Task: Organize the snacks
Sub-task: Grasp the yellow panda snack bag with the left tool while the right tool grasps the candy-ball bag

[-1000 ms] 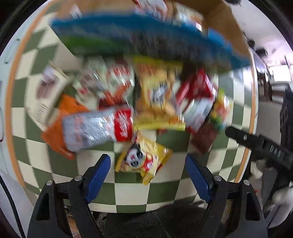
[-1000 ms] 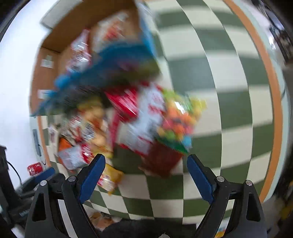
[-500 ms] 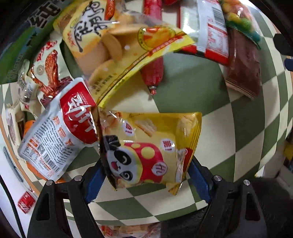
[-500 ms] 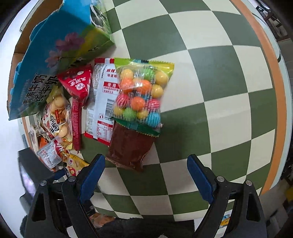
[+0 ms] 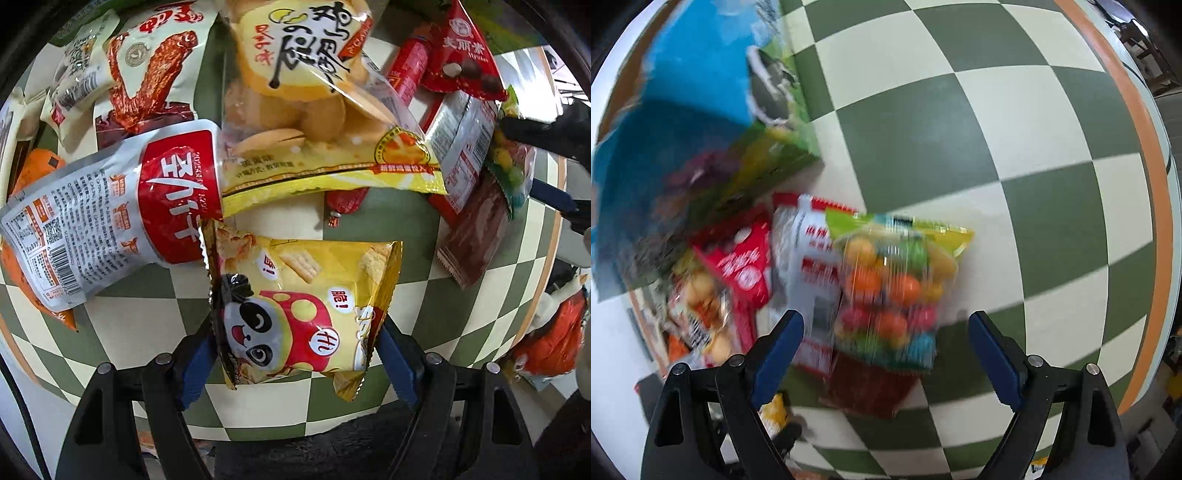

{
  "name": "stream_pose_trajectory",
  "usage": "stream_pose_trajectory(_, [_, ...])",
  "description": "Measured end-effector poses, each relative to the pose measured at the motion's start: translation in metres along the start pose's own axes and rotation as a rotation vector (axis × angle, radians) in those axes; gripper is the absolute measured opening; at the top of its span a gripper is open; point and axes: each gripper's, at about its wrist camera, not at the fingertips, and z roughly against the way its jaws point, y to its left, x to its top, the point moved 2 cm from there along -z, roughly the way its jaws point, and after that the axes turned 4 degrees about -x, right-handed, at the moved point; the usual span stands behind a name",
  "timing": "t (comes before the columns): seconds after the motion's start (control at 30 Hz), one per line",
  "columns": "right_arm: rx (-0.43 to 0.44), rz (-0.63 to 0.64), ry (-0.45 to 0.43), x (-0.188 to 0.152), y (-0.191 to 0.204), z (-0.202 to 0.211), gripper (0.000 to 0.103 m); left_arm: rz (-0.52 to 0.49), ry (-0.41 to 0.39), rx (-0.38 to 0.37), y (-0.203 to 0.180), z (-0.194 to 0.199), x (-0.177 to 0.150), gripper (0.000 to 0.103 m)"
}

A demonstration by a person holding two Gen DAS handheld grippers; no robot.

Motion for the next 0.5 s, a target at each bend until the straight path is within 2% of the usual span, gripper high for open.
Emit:
stream_pose_trajectory(0.03, [-0.013,0.0,0.002,0.003,0.0,-0.002,0.085,0.001,0.001,-0.002,0.0,0.0,0.0,0.079])
stream_pose_trajectory(0.07, [-0.038,0.003,0.006,0.005,-0.001,-0.005,0.066,-0.004,0.001,0.001,0.002,0.001,0.001,0.079])
stream_pose_trajectory(0.1, [-0.052,0.003,0.014,0.005,-0.002,-0.007,0.064,-0.011,0.001,0.007,0.007,0.002,0.002,0.079])
stream_pose_trajectory(0.13, [-0.062,0.009,0.004,0.005,-0.003,-0.005,0.056,-0.02,0.0,0.02,0.005,0.002,0.0,0.079])
stream_pose_trajectory(0.17, [-0.071,0.016,0.002,0.005,-0.004,-0.004,0.054,-0.026,-0.001,0.027,0.012,0.01,0.0,0.079])
stream_pose_trajectory(0.37, [-0.068,0.036,0.01,-0.009,-0.019,-0.004,0.052,-0.061,-0.024,0.023,-0.002,0.008,-0.019,0.079])
stream_pose_trajectory(0.5, [-0.051,0.032,0.015,-0.018,-0.033,-0.003,0.051,-0.081,-0.056,0.062,-0.005,0.016,-0.037,0.079])
